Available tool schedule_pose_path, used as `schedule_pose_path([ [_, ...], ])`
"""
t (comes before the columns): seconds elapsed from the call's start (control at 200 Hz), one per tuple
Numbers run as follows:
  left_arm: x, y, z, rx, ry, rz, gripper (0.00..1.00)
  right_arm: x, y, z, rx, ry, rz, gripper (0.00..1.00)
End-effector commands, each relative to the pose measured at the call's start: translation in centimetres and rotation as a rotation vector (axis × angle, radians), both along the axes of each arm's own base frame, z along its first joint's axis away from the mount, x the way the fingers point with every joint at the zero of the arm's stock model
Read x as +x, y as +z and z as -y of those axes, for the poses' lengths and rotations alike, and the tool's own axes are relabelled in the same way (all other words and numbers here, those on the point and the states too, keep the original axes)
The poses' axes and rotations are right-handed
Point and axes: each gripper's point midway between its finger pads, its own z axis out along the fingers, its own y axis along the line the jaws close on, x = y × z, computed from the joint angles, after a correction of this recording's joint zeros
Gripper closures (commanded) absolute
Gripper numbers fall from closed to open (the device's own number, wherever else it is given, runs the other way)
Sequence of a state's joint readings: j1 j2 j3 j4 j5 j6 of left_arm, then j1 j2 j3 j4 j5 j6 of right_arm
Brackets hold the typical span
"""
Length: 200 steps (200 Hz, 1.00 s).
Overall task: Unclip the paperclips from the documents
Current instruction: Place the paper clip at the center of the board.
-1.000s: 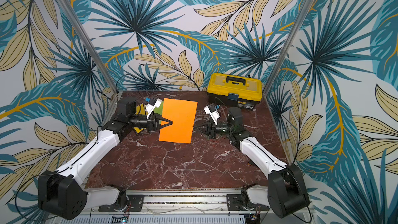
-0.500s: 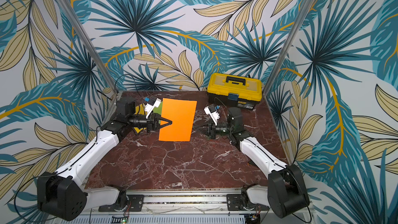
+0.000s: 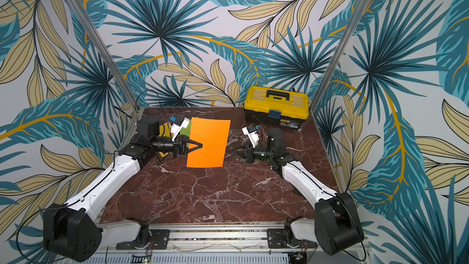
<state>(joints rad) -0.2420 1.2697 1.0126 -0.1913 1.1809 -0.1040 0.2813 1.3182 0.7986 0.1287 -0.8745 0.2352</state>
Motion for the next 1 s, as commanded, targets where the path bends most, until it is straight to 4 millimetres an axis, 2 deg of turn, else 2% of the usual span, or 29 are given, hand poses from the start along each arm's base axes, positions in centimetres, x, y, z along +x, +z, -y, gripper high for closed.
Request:
schedule_pose_path([
  [0.0, -0.1, 0.4, -0.4, 0.002, 0.023, 0.035, 1.00, 0.5, -3.8, 1.1, -0.052, -0.098, -0.132, 0.95],
  [0.33, -0.1, 0.0, -0.5, 0.007, 0.027, 0.032, 1.00, -1.2, -12.9, 3.2, -0.212, -0.206, -0.416, 0.96],
  [0.441, -0.2, 0.0, -0.5, 0.007, 0.027, 0.033, 1.00, -1.6, -15.2, 3.8, -0.255, -0.233, -0.491, 0.96],
  [0.736, -0.1, -0.2, -0.5, 0.011, 0.034, 0.029, 1.00, -2.0, -18.7, 5.2, -0.341, -0.302, -0.594, 0.96],
  [0.996, 0.0, -0.3, -0.4, 0.012, 0.034, 0.022, 1.00, -1.5, -19.8, 6.3, -0.391, -0.362, -0.625, 0.96],
])
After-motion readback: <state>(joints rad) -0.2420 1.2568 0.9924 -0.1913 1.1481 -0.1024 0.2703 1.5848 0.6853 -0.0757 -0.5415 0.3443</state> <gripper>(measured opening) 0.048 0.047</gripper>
